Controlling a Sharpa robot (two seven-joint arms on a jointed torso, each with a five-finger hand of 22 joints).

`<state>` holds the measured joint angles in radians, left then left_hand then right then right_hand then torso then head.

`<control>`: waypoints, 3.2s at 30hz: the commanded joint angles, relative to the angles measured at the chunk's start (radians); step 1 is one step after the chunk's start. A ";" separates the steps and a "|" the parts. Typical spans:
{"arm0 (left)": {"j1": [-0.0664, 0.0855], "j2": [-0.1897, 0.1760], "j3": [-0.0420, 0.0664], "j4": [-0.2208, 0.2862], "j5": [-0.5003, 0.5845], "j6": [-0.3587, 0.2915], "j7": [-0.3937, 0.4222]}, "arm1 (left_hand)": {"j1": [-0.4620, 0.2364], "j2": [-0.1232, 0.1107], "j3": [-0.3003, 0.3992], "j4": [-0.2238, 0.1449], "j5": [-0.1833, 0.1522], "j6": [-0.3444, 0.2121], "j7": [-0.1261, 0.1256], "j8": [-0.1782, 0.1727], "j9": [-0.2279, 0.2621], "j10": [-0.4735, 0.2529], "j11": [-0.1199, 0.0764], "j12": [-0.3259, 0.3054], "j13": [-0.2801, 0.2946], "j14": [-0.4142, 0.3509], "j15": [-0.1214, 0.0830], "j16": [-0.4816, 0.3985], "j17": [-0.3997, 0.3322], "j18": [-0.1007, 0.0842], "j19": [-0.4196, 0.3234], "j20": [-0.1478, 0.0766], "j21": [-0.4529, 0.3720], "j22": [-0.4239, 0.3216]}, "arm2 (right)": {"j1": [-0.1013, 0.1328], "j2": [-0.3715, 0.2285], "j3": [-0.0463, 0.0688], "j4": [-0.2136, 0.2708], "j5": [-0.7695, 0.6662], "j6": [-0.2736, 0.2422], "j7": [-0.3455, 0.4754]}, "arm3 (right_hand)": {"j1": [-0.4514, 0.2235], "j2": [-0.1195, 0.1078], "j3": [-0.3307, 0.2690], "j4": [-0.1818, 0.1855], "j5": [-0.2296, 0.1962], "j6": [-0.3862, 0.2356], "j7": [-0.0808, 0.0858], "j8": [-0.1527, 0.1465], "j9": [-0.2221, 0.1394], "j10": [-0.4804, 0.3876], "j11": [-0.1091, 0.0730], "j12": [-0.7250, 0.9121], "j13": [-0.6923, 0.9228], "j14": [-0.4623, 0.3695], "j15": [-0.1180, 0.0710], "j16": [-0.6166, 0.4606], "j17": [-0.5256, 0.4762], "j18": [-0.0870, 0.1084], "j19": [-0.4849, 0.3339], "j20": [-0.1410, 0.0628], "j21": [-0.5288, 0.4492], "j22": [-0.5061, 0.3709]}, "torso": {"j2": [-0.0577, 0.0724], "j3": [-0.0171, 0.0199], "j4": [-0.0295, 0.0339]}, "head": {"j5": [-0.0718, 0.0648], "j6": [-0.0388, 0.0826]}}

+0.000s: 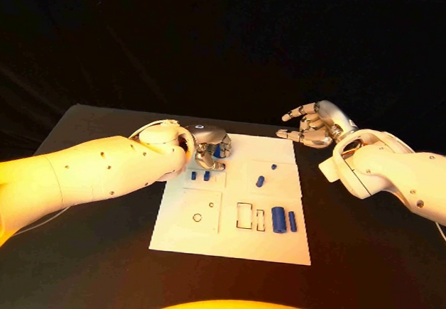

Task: Assemble the parts on the task board

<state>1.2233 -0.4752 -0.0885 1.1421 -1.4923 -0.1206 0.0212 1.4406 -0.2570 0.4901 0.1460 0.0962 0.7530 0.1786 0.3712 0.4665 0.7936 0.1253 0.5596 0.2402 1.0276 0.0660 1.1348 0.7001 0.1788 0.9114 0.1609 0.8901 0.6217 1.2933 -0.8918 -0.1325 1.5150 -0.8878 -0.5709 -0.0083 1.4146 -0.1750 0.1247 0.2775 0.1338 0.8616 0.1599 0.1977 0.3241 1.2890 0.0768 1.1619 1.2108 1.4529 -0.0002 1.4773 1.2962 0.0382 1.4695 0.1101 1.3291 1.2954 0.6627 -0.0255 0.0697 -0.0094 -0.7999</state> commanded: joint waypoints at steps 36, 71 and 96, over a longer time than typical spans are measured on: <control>-0.014 0.058 -0.009 -0.068 -0.007 0.060 -0.013 | 0.016 0.039 0.170 -0.106 -0.003 0.150 -0.015 -0.078 -0.083 0.123 -0.004 -0.094 -0.097 0.087 -0.014 0.192 0.062 0.006 -0.024 -0.014 0.175 0.141 | 0.000 -0.003 0.000 0.007 -0.002 0.002 -0.001 | -0.023 0.008 0.032 0.009 0.009 -0.001 -0.002 0.027 0.007 -0.029 -0.005 -0.007 -0.008 0.070 -0.005 -0.017 0.094 0.018 0.004 -0.013 -0.010 0.130 | 0.003 0.0001 0.0012 | -0.009 -0.011; -0.026 0.045 -0.006 -0.073 0.019 0.001 0.004 | -0.004 0.082 0.158 -0.148 -0.006 0.246 -0.028 -0.079 -0.076 0.250 -0.037 -0.110 -0.089 0.233 -0.043 0.286 0.223 -0.010 0.053 -0.034 0.276 0.251 | -0.001 -0.002 0.000 0.005 -0.002 0.001 0.002 | -0.026 0.010 0.034 0.010 0.009 0.001 -0.003 0.030 0.008 -0.024 -0.006 -0.002 -0.005 0.070 -0.006 -0.017 0.095 0.017 0.005 -0.014 -0.008 0.131 | 0.002 -0.0010 0.0011 | -0.013 -0.006; -0.021 -0.113 0.064 0.038 0.146 0.015 -0.015 | -0.011 0.078 0.155 -0.148 -0.004 0.250 -0.026 -0.083 -0.077 0.257 -0.036 -0.119 -0.088 0.239 -0.042 0.288 0.223 -0.012 0.059 -0.036 0.279 0.255 | -0.001 -0.007 0.000 -0.003 -0.002 0.001 0.001 | -0.029 0.012 0.035 0.010 0.008 0.002 -0.003 0.033 0.008 -0.022 -0.006 -0.003 -0.006 0.070 -0.007 -0.019 0.093 0.018 0.005 -0.014 -0.012 0.129 | -0.007 0.0022 0.0115 | -0.003 -0.005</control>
<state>1.2019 -0.5888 -0.0255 1.1829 -1.3486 -0.1109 0.0072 1.4420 -0.1922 0.6495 0.0026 0.0950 0.9761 0.1448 0.2918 0.3855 1.0088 0.0930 0.4439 0.1509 1.2532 0.0265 1.4020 0.9080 0.1781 0.9544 0.1251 1.1539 0.8586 1.2932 -0.8989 -0.1322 1.5123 -0.8888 -0.5709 -0.0090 1.4146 -0.1750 0.1248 0.2776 0.1338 0.8616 0.1598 0.2092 0.3245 1.2876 0.0751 1.1620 1.2086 1.4529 -0.0003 1.4772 1.2962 0.0382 1.4628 0.1034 1.3291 1.2954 0.6558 -0.0229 0.0812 -0.0129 -0.8044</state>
